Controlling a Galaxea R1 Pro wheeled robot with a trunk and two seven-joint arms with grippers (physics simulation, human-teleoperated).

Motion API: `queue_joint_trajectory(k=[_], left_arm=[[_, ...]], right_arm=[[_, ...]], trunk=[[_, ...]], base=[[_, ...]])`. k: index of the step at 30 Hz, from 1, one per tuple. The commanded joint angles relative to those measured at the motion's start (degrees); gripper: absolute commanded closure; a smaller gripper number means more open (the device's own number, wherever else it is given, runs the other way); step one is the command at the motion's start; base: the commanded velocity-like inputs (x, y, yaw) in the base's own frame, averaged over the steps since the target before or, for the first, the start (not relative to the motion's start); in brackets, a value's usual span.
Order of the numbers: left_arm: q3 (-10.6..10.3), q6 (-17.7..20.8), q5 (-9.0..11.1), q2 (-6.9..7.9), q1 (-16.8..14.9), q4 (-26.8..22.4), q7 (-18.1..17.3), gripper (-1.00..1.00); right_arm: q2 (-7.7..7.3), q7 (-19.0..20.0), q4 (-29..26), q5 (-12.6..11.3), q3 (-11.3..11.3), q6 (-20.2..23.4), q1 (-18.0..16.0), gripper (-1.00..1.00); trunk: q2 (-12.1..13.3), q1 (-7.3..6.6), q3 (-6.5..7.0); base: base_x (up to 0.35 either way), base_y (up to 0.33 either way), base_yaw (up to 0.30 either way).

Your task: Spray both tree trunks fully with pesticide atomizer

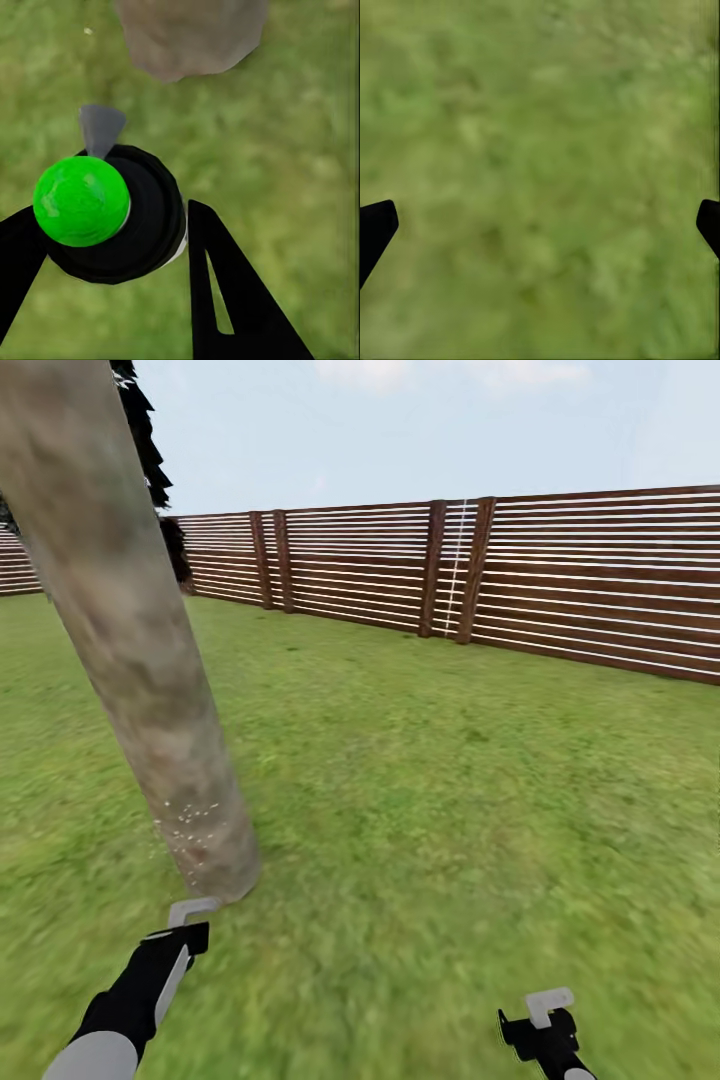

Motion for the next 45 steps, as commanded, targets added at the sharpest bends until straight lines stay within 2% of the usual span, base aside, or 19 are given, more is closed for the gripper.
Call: queue_joint_trajectory(k=[1,10,13,16,23,27,34,45], left_arm=[[0.1,0.4,-0.7,-0.02,-0.02,-0.25,-0.1,1.0],[-0.29,1.36,-0.98,0.11,-0.02,-0.16,-0.04,1.0],[-0.26,4.65,-0.96,0.56,-0.02,-0.57,0.23,1.0],[-0.12,5.77,-0.98,0.72,-0.02,-0.79,0.29,1.0],[0.35,5.76,-1.04,0.98,-0.02,-0.92,0.47,1.0],[0.36,5.77,-0.92,0.95,-0.02,-0.87,2.77,1.0],[0.36,5.91,-0.58,0.94,-0.02,-0.68,2.73,1.0],[0.36,5.98,-0.44,0.94,-0.02,-0.49,2.63,1.0]], right_arm=[[0.0,-0.12,-0.01,-0.48,0.5,-0.1,0.0,-1.0],[0.11,-0.11,-0.01,-0.48,0.51,-0.1,-0.01,-1.0],[0.17,-0.07,-0.01,-0.48,0.51,-0.1,-0.02,-1.0],[0.17,-0.1,-0.01,-0.48,0.53,-0.1,-0.01,-1.0],[0.17,-0.04,0.01,-0.48,0.56,-0.1,0.0,-1.0],[0.17,-0.06,0.0,-0.48,0.55,-0.1,0.0,-1.0],[0.17,-0.04,0.04,-0.48,0.58,-0.1,0.0,-1.0],[0.17,-0.05,0.0,-0.48,0.58,-0.1,0.18,-1.0]], trunk=[[-0.02,0.0,-0.05],[-0.02,0.0,-0.05],[-0.02,0.0,-0.05],[-0.02,0.0,-0.05],[-0.02,0.0,-0.05],[-0.02,0.0,-0.05],[-0.02,0.0,-0.05],[-0.02,0.0,-0.05]], base=[[0.111,-0.257,0.0],[0.111,-0.257,0.023],[0.111,-0.257,0.255],[0.111,-0.257,0.275],[0.111,-0.257,0.226],[0.11,-0.257,0.015],[0.11,-0.257,0.047],[0.189,-0.222,0.269]])
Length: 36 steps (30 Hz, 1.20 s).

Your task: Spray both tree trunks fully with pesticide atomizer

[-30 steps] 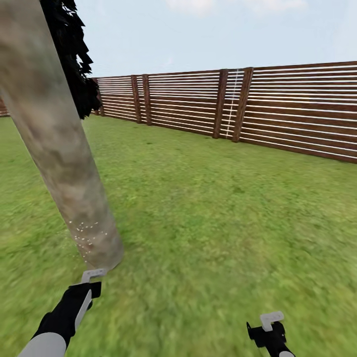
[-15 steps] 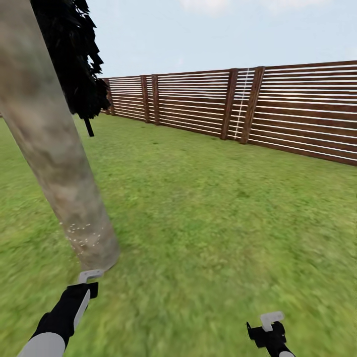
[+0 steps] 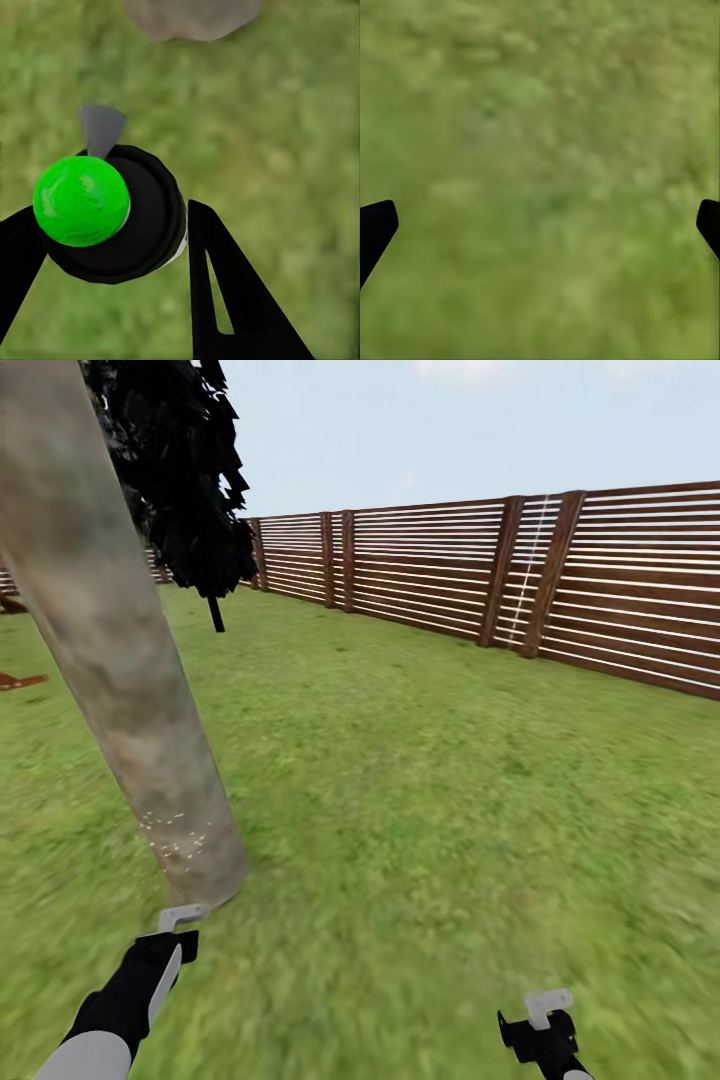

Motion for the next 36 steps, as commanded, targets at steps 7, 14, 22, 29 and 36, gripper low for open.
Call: queue_joint_trajectory(k=[7,14,22,29,36], left_arm=[[0.09,0.25,-0.62,-0.07,-0.04,-0.07,-0.14,1.0],[0.09,0.22,-0.62,-0.08,-0.04,-0.15,-0.06,1.0],[-0.01,3.58,-0.4,-0.69,-0.13,0.65,-0.18,1.0],[-0.34,3.88,-0.44,-1.08,-0.13,0.36,-0.4,1.0],[-0.35,3.87,-0.45,-0.93,-0.13,0.36,-0.4,1.0]], right_arm=[[-0.01,-0.13,-0.04,-0.48,0.46,-0.11,0.0,-1.0],[-0.01,-0.13,-0.04,-0.48,0.51,-0.11,0.02,-1.0],[-0.01,-0.12,-0.04,-0.48,0.51,-0.11,0.09,-1.0],[-0.01,-0.12,-0.04,-0.48,0.51,-0.11,0.09,-1.0],[-0.01,-0.12,-0.04,-0.48,0.51,-0.11,0.09,-1.0]], trunk=[[-0.02,0.01,-0.05],[-0.02,0.01,-0.05],[-0.02,0.01,-0.05],[-0.02,0.01,-0.05],[-0.02,0.01,-0.05]], base=[[0.185,-0.207,0.193],[0.008,-0.252,0.109],[0.0,-0.005,0.275],[0.0,-0.151,0.051],[0.0,-0.269,0.0]])
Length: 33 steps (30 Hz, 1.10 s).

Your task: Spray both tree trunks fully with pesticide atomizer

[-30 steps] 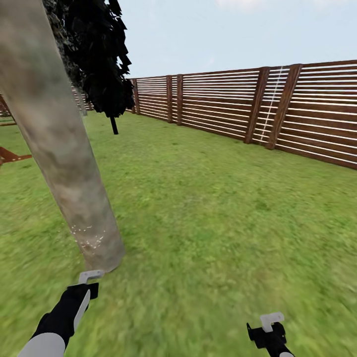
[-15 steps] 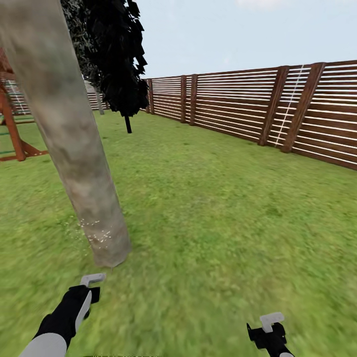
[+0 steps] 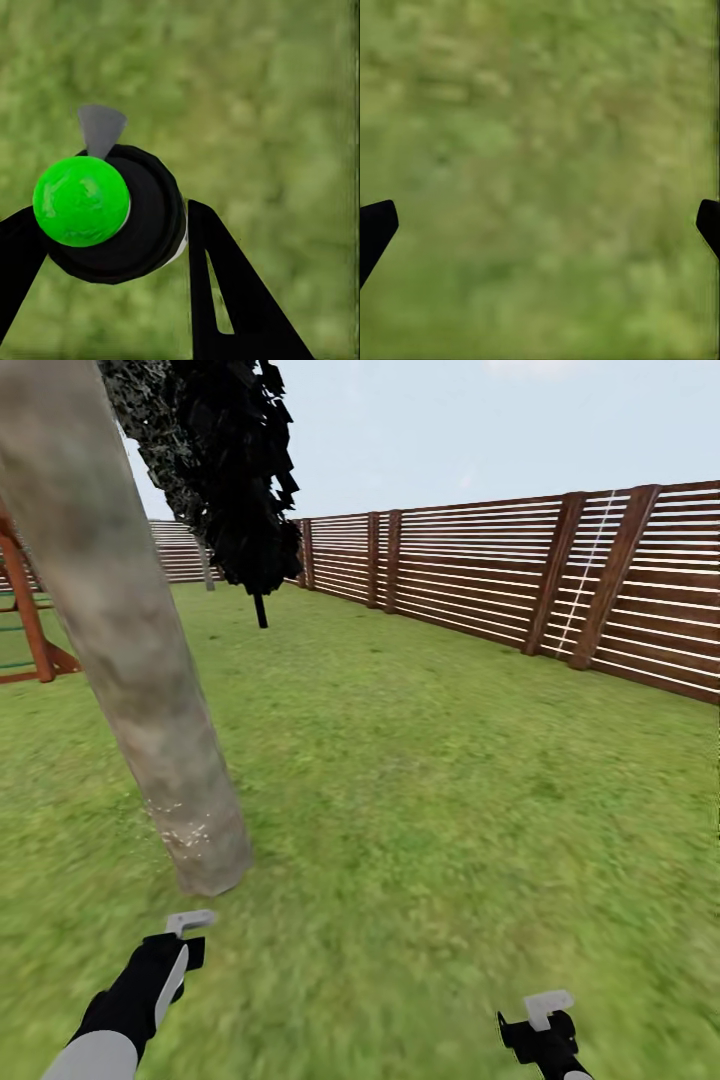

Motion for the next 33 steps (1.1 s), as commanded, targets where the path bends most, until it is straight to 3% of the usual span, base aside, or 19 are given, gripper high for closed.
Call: queue_joint_trajectory(k=[1,17,27,30,32,33], left_arm=[[0.07,0.35,-0.61,-0.02,-0.02,-0.11,-0.14,1.0],[0.25,0.01,-0.61,0.08,-0.02,-0.11,-0.18,1.0],[0.66,-0.04,-0.53,0.02,-0.02,-0.22,-0.07,1.0],[0.26,-0.18,-0.52,-0.81,-0.45,-0.34,-0.19,1.0],[-0.04,0.05,-0.54,-1.77,-2.37,-1.01,-1.23,1.0],[-0.08,0.33,-0.58,-1.45,-3.15,-1.54,-2.55,1.0]], right_arm=[[0.0,-0.12,-0.02,-0.48,0.5,-0.1,-0.01,-1.0],[0.0,-0.13,-0.02,-0.48,0.5,-0.1,-0.01,-1.0],[0.0,-0.18,0.03,-0.48,0.47,-0.1,-0.01,-1.0],[0.0,-0.2,0.0,-0.48,0.42,-0.1,-0.01,-1.0],[0.0,-0.2,0.0,-0.41,0.48,-0.1,-0.01,-1.0],[0.0,-0.2,0.02,-0.42,0.49,-0.1,-0.01,-1.0]], trunk=[[-0.02,-0.01,-0.05],[-0.02,-0.01,-0.05],[-0.02,-0.01,-0.05],[-0.02,-0.01,-0.05],[-0.02,-0.01,-0.05],[-0.02,-0.01,-0.05]], base=[[0.013,-0.27,0.0],[0.131,-0.245,0.008],[0.173,-0.154,0.251],[-0.011,-0.014,0.275],[-0.001,-0.001,0.275],[0.0,0.0,0.275]])
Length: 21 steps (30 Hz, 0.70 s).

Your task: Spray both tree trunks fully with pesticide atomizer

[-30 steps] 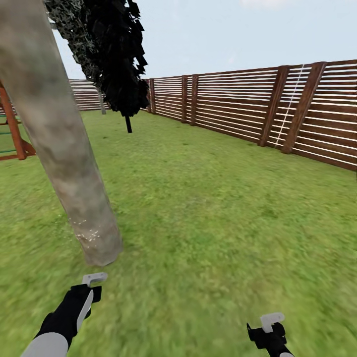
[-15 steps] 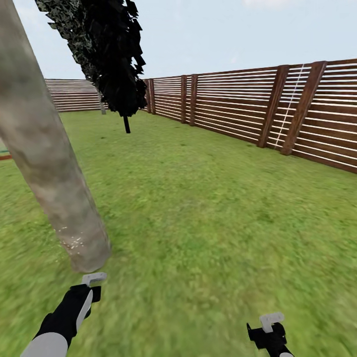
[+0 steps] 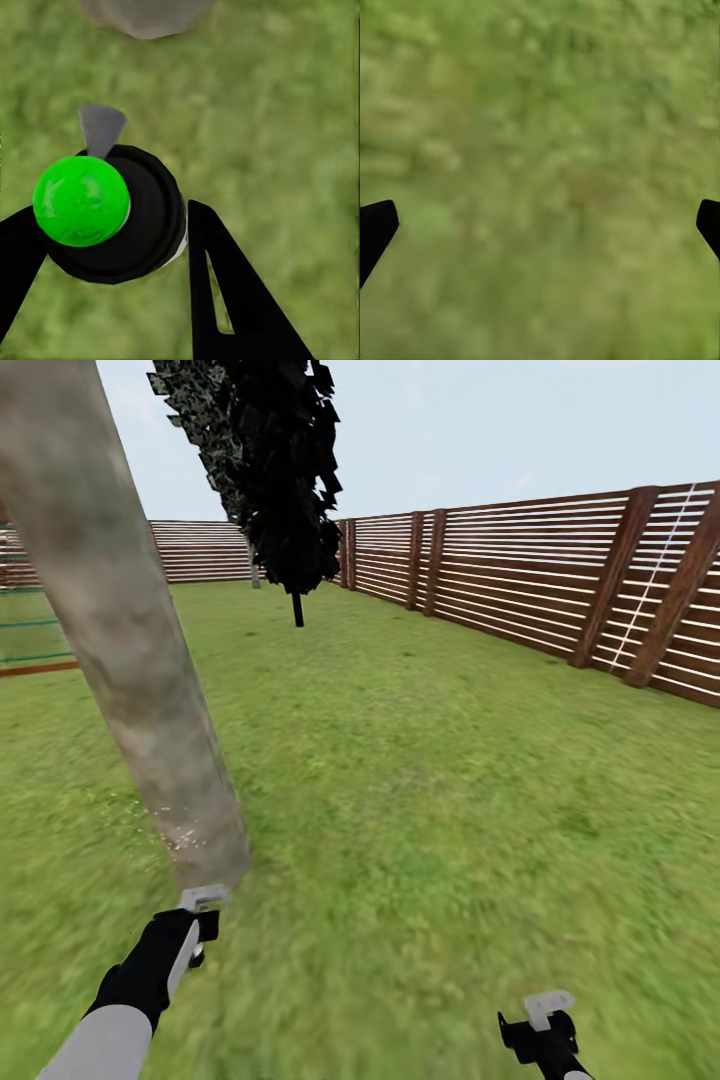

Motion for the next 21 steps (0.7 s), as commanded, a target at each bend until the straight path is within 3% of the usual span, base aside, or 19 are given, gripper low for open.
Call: queue_joint_trajectory(k=[1,2,3,6,7,8,10,12,13,14,18,21], left_arm=[[0.12,1.17,-0.72,0.63,-1.21,-2.33,-2.56,1.0],[0.06,6.04,-0.89,1.16,-1.94,-6.96,-3.52,1.0],[0.02,7.46,-0.89,1.23,-2.53,-9.31,-3.69,1.0],[-0.05,10.37,-0.9,1.25,-5.19,-11.96,-3.82,1.0],[-1.42,13.91,-0.9,1.3,-6.81,-12.14,-4.26,1.0],[-2.16,14.95,-0.93,1.43,-7.4,-12.17,-5.1,1.0],[-2.75,15.83,-1.04,3.57,-8.04,-12.17,-8.05,1.0],[-2.98,16.18,-0.9,8.2,-8.17,-12.09,-11.16,1.0],[-3.04,16.94,-1.0,9.11,-8.17,-12.08,-11.91,1.0],[-3.17,17.84,-1.04,9.28,-8.17,-12.1,-12.17,1.0],[-8.28,19.65,-0.67,7.65,-9.38,-12.16,-12.43,1.0],[-8.46,21.09,-0.68,8.45,-9.77,-12.16,-12.5,1.0]], right_arm=[[-0.06,-0.14,0.01,-0.52,0.46,-0.13,-0.01,-1.0],[-0.09,-0.14,0.02,-0.54,0.44,-0.13,-0.01,-1.0],[-0.1,-0.14,0.03,-0.54,0.44,-0.13,-0.01,-1.0],[-0.11,-0.14,0.04,-0.46,0.43,-0.13,-0.01,-1.0],[-0.17,-0.14,0.04,-0.47,0.43,-0.13,-0.01,-1.0],[-0.18,-0.14,0.04,-0.49,0.43,-0.13,-0.01,-1.0],[-0.19,-0.14,0.04,-0.47,0.43,-0.13,0.09,-1.0],[-0.13,-0.14,0.02,-0.52,0.43,-0.13,0.22,-1.0],[-0.11,-0.14,-0.02,-0.53,0.43,-0.13,0.24,-1.0],[-0.11,-0.14,-0.04,-0.54,0.43,-0.13,0.25,-1.0],[-0.1,-0.14,0.0,-0.54,0.43,-0.13,0.26,-1.0],[-0.1,-0.14,0.0,-0.54,0.43,-0.13,0.27,-1.0]], trunk=[[-0.02,-0.01,-0.06],[-0.02,-0.01,-0.06],[-0.02,-0.01,-0.06],[-0.02,-0.01,-0.06],[-0.02,-0.01,-0.06],[-0.02,-0.01,-0.06],[-0.02,-0.01,-0.06],[-0.02,-0.01,-0.06],[-0.02,-0.01,-0.06],[-0.02,-0.01,-0.06],[-0.02,-0.01,-0.06],[-0.02,-0.01,-0.06]], base=[[0.0,0.0,0.252],[0.0,0.0,0.077],[0.0,0.0,0.031],[0.0,0.0,0.009],[0.0,0.0,0.0],[0.0,0.0,0.0],[0.0,0.0,0.0],[0.0,0.0,0.0],[0.0,0.0,0.0],[0.0,0.0,0.005],[0.0,0.0,0.204],[0.0,0.0,0.272]])
